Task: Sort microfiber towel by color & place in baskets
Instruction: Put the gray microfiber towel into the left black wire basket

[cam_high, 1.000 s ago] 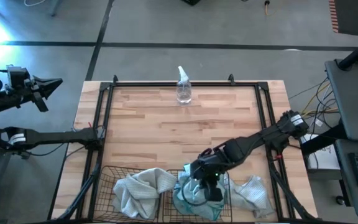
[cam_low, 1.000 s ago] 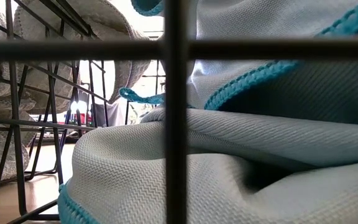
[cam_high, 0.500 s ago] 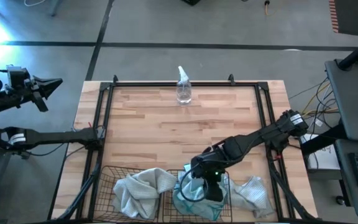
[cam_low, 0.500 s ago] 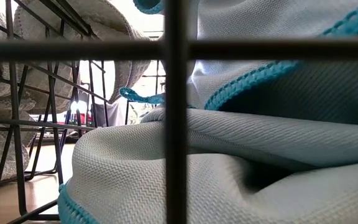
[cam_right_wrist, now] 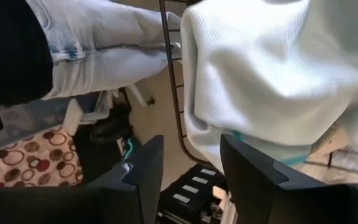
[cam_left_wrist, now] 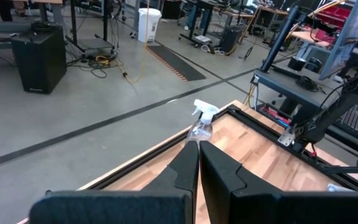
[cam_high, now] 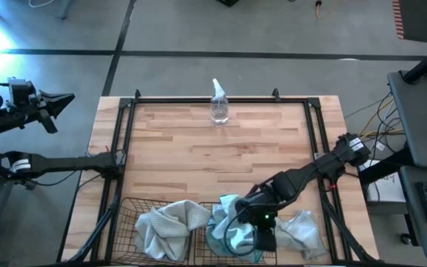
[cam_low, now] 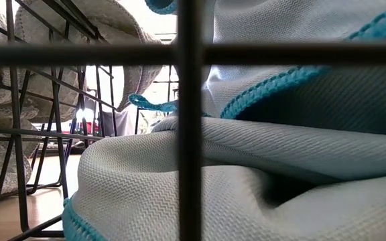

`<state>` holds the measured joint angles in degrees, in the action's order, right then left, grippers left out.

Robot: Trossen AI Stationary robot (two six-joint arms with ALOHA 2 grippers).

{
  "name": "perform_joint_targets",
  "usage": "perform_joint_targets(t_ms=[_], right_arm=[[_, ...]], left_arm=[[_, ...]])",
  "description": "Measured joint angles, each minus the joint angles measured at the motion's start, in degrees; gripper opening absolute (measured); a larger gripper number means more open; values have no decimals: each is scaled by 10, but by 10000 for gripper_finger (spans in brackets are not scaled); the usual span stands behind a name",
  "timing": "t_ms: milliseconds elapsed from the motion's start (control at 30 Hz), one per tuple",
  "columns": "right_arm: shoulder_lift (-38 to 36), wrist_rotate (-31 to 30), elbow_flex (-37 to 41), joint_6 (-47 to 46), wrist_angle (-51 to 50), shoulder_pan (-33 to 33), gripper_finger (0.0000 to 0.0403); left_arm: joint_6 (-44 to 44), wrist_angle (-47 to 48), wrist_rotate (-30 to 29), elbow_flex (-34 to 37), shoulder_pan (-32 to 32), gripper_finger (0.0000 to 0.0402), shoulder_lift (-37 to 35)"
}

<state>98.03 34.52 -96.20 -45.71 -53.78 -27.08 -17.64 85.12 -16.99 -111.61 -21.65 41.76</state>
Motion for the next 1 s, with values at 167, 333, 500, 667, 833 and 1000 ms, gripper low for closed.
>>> perform_joint_targets(t_ms=[167, 333, 500, 667, 833, 1000], right_arm=[[-15, 0, 0, -23, -17, -18, 141], [-42, -8, 0, -57, -11, -28, 137], [-67, -69, 0, -79, -65, -40, 137], [-71, -80, 0, -85, -183, -63, 137], [-71, -100, 0, -85, -218, -82, 141], [-70, -131, 10, -99, -233, -90, 148]], left_arm=[[-8, 0, 0, 0, 0, 0, 0], [-9, 0, 0, 0, 0, 0, 0], [-9, 0, 0, 0, 0, 0, 0], [-9, 0, 0, 0, 0, 0, 0], [-9, 0, 0, 0, 0, 0, 0], [-9, 0, 0, 0, 0, 0, 0]])
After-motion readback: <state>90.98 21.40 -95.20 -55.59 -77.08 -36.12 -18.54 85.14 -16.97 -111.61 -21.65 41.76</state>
